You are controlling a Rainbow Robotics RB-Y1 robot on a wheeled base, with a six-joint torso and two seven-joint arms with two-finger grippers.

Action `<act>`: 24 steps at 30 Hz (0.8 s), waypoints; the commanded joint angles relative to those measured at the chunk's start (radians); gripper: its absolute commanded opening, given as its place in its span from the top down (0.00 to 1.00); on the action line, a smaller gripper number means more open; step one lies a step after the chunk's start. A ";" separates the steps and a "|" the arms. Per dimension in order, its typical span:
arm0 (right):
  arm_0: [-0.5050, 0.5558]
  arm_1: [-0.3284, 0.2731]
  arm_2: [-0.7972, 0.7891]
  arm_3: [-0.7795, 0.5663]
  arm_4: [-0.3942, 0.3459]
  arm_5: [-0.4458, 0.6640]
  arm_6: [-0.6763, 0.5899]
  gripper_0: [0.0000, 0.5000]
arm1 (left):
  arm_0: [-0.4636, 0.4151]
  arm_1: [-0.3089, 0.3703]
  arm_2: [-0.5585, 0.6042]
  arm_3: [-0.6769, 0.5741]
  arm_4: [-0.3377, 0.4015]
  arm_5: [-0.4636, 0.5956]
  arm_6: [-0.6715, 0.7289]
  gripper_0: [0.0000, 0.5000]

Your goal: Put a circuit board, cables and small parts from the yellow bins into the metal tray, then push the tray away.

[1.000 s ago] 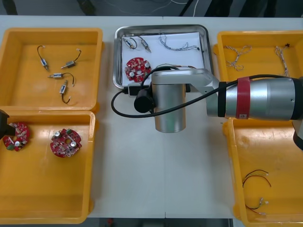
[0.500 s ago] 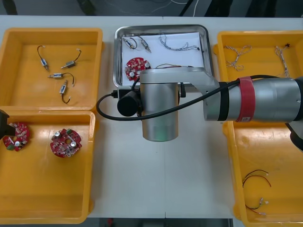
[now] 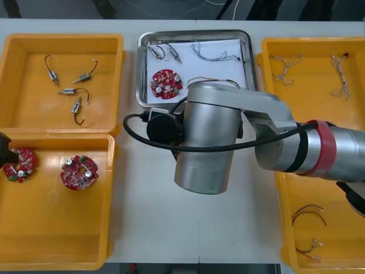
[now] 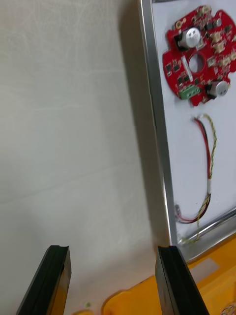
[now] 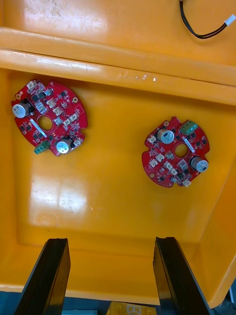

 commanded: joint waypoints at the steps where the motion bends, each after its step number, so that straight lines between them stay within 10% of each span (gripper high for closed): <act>1: 0.102 0.002 -0.118 -0.126 0.033 0.103 -0.005 0.00 | 0.018 -0.010 0.029 -0.025 -0.009 -0.011 -0.048 0.00; 11: 0.260 -0.001 -0.364 -0.289 0.028 0.137 -0.018 0.00 | 0.018 -0.010 0.029 -0.025 -0.009 -0.011 -0.048 0.00; 24: 0.515 -0.019 -0.867 -0.359 -0.199 0.137 -0.064 0.00 | 0.018 -0.010 0.029 -0.025 -0.009 -0.011 -0.048 0.00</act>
